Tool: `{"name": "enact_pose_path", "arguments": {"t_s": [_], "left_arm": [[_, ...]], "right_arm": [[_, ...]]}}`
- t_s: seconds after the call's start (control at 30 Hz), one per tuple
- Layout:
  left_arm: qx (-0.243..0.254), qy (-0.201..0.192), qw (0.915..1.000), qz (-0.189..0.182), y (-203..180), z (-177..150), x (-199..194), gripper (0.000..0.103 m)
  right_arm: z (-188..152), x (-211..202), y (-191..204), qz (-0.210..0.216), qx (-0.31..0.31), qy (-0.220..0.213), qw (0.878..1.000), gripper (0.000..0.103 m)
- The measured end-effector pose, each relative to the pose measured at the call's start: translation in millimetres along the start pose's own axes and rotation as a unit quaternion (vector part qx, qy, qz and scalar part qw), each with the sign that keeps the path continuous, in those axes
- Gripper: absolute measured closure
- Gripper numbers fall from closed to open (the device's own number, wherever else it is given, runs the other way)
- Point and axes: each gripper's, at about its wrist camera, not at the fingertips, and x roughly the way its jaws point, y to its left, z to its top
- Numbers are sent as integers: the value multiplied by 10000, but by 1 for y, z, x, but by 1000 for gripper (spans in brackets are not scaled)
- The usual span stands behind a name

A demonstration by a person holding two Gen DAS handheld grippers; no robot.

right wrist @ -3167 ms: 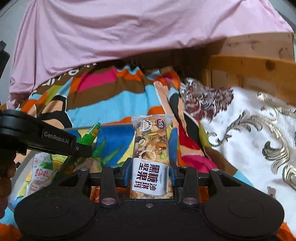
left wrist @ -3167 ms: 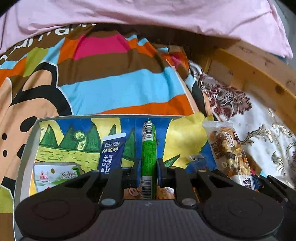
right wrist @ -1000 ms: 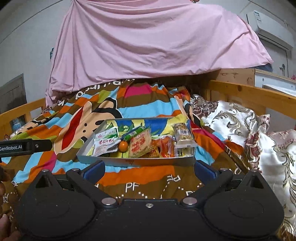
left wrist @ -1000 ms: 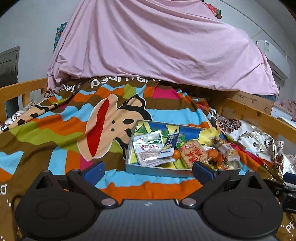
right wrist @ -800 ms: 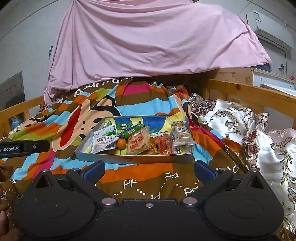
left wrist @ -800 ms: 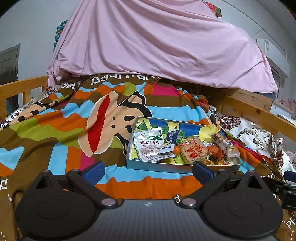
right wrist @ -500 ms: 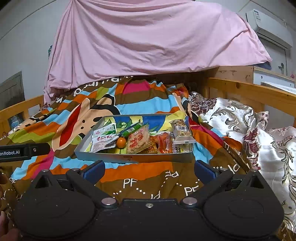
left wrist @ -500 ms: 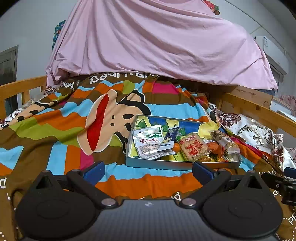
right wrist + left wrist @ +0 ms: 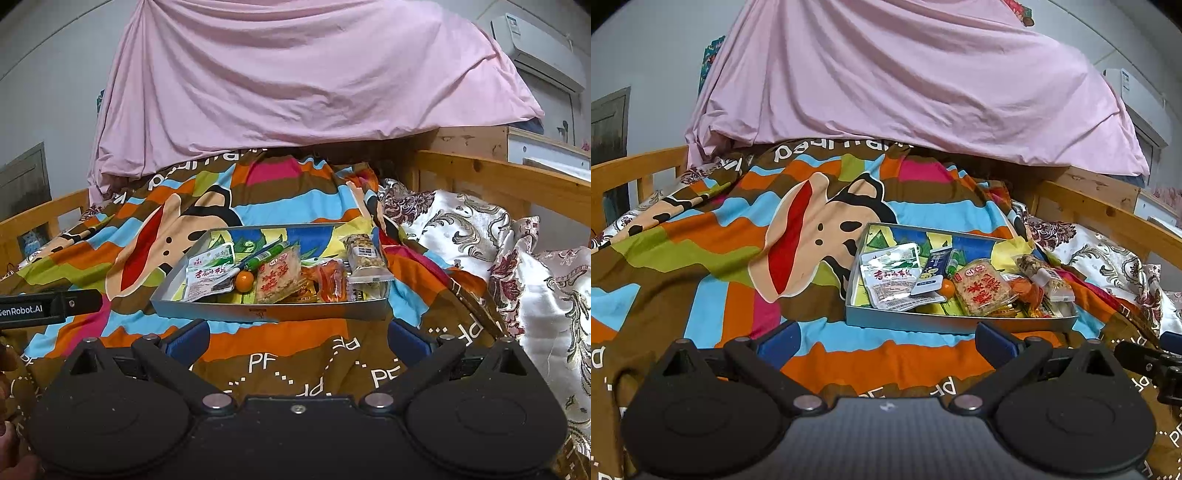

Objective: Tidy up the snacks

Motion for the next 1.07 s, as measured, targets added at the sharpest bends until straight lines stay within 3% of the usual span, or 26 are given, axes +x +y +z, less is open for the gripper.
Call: {"name": "enact_pose_path", "arguments": {"t_s": [0.27,0.43,1.07], "left_arm": [[-17,64,9999,111,-2,0,0,1],[-341,140,9993,-19,3,0,2,1],[-133,184,9997,65,5,-8,7,1]], "right_arm": [[-1,1,1,4,-18,25,10000,1],[-3,3,3,15,-68,58,10000,1],[-5,11,7,89,-148,212,9996,1]]}}
